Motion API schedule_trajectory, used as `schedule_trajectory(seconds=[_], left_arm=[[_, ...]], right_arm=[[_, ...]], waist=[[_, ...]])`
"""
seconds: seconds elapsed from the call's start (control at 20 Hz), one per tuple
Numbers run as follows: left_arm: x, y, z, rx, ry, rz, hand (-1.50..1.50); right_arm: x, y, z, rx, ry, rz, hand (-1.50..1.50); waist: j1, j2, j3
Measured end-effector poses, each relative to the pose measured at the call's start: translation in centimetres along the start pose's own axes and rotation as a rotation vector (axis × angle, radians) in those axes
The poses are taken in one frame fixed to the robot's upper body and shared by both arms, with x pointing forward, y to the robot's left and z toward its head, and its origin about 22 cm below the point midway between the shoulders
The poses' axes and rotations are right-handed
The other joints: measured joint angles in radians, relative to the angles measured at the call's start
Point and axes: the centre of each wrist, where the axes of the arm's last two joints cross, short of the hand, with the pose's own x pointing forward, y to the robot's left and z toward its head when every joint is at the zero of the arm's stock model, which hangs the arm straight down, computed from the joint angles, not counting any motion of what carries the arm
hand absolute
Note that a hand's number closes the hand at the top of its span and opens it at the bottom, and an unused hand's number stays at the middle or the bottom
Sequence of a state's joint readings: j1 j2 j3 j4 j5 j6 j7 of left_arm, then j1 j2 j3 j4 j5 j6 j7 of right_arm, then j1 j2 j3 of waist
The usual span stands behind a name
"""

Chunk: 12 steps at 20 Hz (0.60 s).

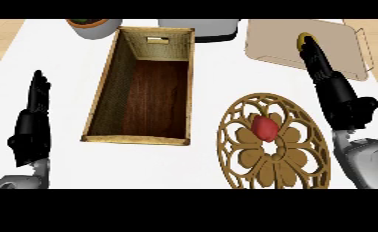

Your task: Pick the bell pepper from the placemat and place it in the basket

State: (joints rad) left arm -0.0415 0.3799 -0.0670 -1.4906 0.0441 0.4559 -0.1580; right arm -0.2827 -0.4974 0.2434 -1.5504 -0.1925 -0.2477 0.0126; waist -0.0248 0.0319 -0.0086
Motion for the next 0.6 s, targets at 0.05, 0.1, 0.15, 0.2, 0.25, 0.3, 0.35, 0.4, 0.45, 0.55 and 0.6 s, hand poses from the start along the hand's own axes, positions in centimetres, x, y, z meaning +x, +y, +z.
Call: schedule_trajectory(seconds=[0.05, 0.1, 0.15, 0.2, 0.25, 0.3, 0.35, 0.4, 0.45, 0.55, 0.6], left_arm=[[0.2, -0.3, -0.4, -0.019, 0.0, 0.003, 0.0], [0.3, -0.4, -0.6, -0.048, -0.008, -0.001, 0.0], [0.9, -0.3, -1.3, -0.078, -0.021, -0.007, 0.0], [1.4, -0.5, -1.6, -0.118, -0.042, -0.008, 0.0], [2.1, -0.3, -2.2, -0.158, -0.065, -0.016, 0.0], [2.8, -0.5, -2.7, -0.2, -0.089, -0.023, 0.0], [2.7, -0.5, -2.6, -0.21, -0.08, -0.023, 0.0], [3.1, -0.9, -2.7, -0.249, -0.09, -0.017, 0.0], [3.5, -1.1, -2.8, -0.284, -0.096, -0.012, 0.0], [4.2, -1.4, -3.1, -0.34, -0.104, -0.005, 0.0], [4.5, -1.3, -3.4, -0.359, -0.105, -0.004, 0.0]], right_arm=[[-0.2, 0.4, -0.2, -0.001, 0.009, 0.003, 1.5], [-0.4, 1.3, -0.4, 0.003, 0.013, 0.004, 1.5], [-0.4, 2.2, -0.5, 0.012, 0.018, 0.007, 1.5], [-0.3, 3.5, -1.1, 0.022, 0.022, 0.007, 1.5], [0.3, 4.7, -1.6, 0.032, 0.022, 0.008, 1.5], [0.7, 5.9, -2.2, 0.042, 0.026, 0.009, 1.5], [1.9, 5.8, -2.8, -0.044, -0.037, -0.052, 1.5], [2.0, 7.6, -2.7, -0.04, -0.024, -0.122, 1.5], [2.0, 9.6, -2.5, -0.044, -0.017, -0.182, 1.5], [1.7, 13.5, -2.0, -0.074, -0.017, -0.185, -1.5], [1.6, 15.2, -1.6, -0.096, -0.017, -0.171, -1.5]], waist=[[0.005, -0.007, 0.002], [0.011, -0.012, 0.003], [0.014, -0.016, 0.004], [0.022, -0.018, 0.005], [0.028, -0.02, 0.006], [0.032, -0.022, 0.006], [0.012, -0.035, 0.017], [0.022, -0.033, 0.016], [0.032, -0.03, 0.015], [0.048, -0.027, 0.012], [0.053, -0.027, 0.012]])
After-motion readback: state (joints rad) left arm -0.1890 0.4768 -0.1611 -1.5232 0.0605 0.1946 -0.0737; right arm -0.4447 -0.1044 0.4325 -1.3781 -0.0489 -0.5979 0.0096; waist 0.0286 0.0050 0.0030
